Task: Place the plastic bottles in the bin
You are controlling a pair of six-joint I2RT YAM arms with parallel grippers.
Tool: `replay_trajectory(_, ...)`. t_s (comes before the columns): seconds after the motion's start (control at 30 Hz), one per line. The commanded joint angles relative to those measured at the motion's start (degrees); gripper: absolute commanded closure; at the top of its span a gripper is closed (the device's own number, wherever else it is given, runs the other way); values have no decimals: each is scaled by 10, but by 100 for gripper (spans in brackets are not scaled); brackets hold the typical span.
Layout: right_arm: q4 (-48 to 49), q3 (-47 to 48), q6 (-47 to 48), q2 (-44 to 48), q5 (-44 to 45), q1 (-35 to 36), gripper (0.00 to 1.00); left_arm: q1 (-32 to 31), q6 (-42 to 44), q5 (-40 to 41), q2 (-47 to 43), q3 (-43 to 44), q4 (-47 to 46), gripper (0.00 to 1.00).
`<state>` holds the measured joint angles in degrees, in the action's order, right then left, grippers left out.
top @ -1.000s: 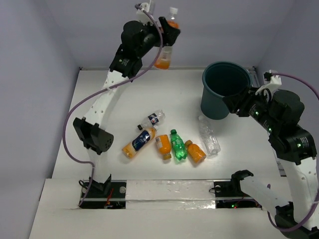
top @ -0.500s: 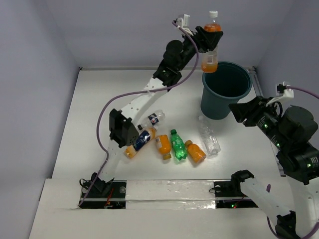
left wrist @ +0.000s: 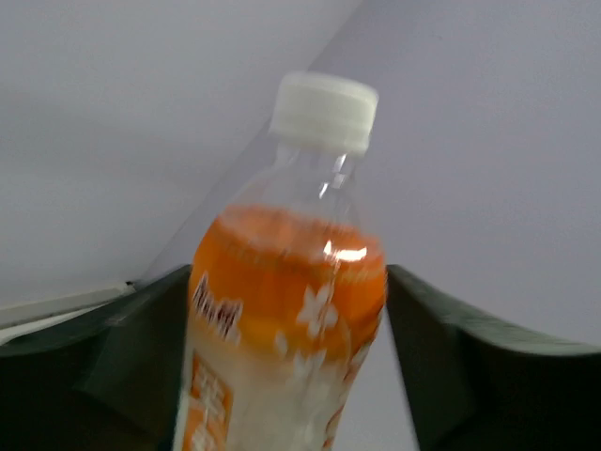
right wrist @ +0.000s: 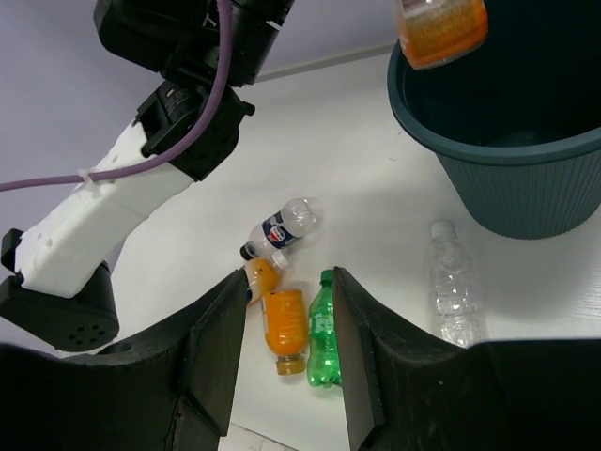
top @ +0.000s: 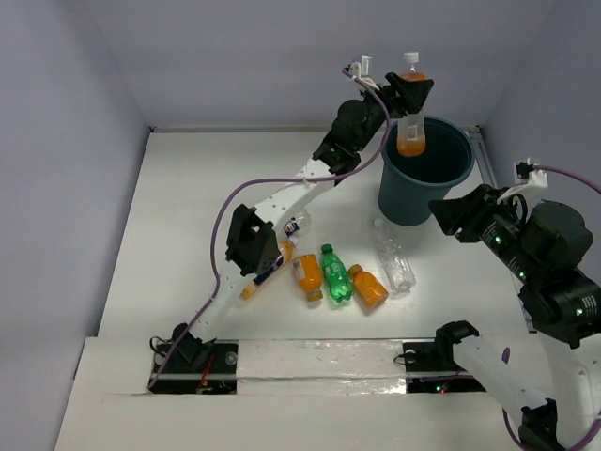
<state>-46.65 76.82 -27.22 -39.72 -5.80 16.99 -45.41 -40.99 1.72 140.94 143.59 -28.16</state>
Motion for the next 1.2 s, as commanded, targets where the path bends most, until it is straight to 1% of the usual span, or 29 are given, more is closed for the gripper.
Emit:
replay_trajectory(0.0,0,-3,8,5,11,5,52,-9,0,-13,-26,-5,-66,19)
replay_trajectory(0.1,2,-7,10,7,21,5,52,-9,10,-14,-29,-2,-62,9)
replay_trajectory(0.2,2,-11,14,7,30,5,52,-9,24,-15,-38,0,-51,3)
replay_trajectory(0.3,2,-13,16,4,38,5,52,-9,40,-36,-52,-7,-42,1)
replay_trajectory(0.37,-3,-15,22,-1,41,5,59,-9,61,-39,-65,-8,-31,1)
replay_trajectory(0.4,-5,-17,23,-5,41,5,71,-9,71,-43,-81,-7,-25,1)
replay_trajectory(0.47,-7,-35,23,-11,43,5,82,-9,113,-41,-103,-6,3,3)
replay_trajectory(0.5,-6,-46,23,-14,43,5,87,-9,129,-43,-129,-5,16,4)
replay_trajectory(0.53,-2,-71,22,-17,43,5,88,-9,146,-46,-144,-7,51,6)
replay_trajectory(0.57,2,-85,18,-18,40,5,91,-9,182,-47,-160,-10,73,9)
replay_trajectory(0.6,6,-100,16,-19,39,5,95,-9,201,-47,-200,-21,95,19)
replay_trajectory(0.63,9,-114,11,-23,39,5,96,-9,216,-44,-223,-64,129,24)
replay_trajectory(0.67,16,-140,3,-25,38,5,96,-9,233,-34,-280,-94,142,31)
replay_trajectory(0.7,20,-155,0,-26,37,5,96,-9,241,-28,-312,-129,154,43)
replay_trajectory(0.73,28,-169,-5,-27,37,5,95,-9,249,-22,-341,-204,175,49)
replay_trajectory(0.77,32,-193,-10,-30,33,5,94,-9,253,-2,-374,-239,187,56)
replay_trajectory(0.8,38,-206,-13,-32,31,5,89,-9,255,19,-432,-276,202,64)
replay_trajectory(0.83,43,-216,-14,-34,33,5,85,-9,256,28,-459,-344,233,67)
replay_trajectory(0.87,46,-224,-16,-45,39,5,80,-9,256,42,-488,-375,248,68)
replay_trajectory(0.9,49,-237,-16,-50,40,5,59,-9,254,57,-541,-410,265,70)
replay_trajectory(0.93,59,-244,-16,-57,40,5,46,-9,247,61,-565,-471,302,70)
replay_trajectory(0.97,60,-250,-16,-64,42,5,36,-9,244,69,-588,-500,322,70)
replay_trajectory(1.0,64,-253,-15,-82,47,5,22,-4,239,82,-631,-528,346,70)
replay_trajectory(1.03,68,-263,-14,-91,47,5,17,-4,233,87,-649,-580,393,70)
replay_trajectory(1.1,78,-270,-14,-114,49,5,11,1,208,97,-700,-628,441,68)
replay_trajectory(1.13,84,-275,-14,-136,50,5,10,1,197,98,-714,-673,488,67)
replay_trajectory(1.17,88,-276,-16,-147,50,5,10,1,175,99,-728,-694,506,65)
